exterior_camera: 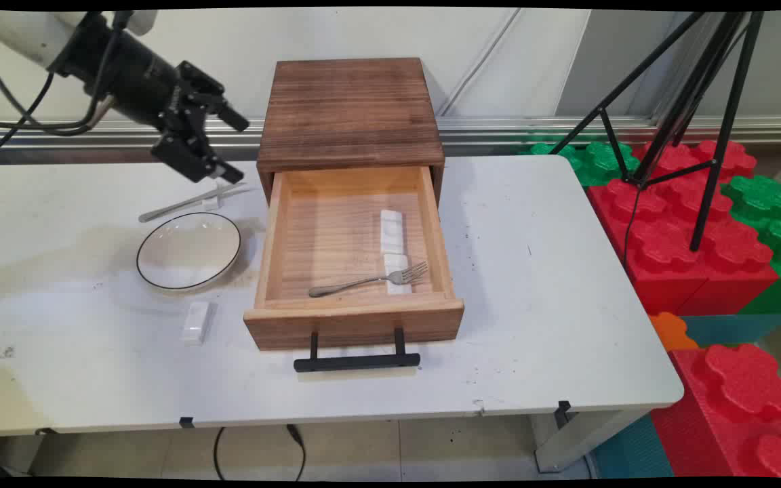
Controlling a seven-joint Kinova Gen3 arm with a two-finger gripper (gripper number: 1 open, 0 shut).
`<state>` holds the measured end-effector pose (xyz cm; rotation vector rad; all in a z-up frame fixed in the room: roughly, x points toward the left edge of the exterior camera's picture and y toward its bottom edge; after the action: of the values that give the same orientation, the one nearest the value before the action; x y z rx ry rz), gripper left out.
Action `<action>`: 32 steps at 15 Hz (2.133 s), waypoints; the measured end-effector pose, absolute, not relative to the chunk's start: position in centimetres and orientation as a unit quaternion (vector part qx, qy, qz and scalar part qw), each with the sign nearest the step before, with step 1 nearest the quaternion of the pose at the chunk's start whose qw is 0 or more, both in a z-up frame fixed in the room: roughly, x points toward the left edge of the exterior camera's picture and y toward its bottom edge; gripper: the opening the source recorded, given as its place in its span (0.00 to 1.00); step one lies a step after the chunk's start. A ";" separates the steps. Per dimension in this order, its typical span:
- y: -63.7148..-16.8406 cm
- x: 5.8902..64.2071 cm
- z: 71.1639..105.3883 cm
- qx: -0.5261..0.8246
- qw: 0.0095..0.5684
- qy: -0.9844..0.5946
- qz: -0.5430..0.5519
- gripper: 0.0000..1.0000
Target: Pick up the knife from the left of the white plate
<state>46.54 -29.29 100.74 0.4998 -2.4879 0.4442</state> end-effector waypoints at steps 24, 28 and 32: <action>-32.2 64.7 89.4 0.273 0.139 -0.936 0.175 1.00; -32.9 66.3 87.5 0.281 0.120 -0.936 0.173 1.00; -33.6 67.9 86.1 0.290 0.102 -0.936 0.172 1.00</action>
<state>67.85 -33.62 86.08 0.8572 -2.7624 0.5070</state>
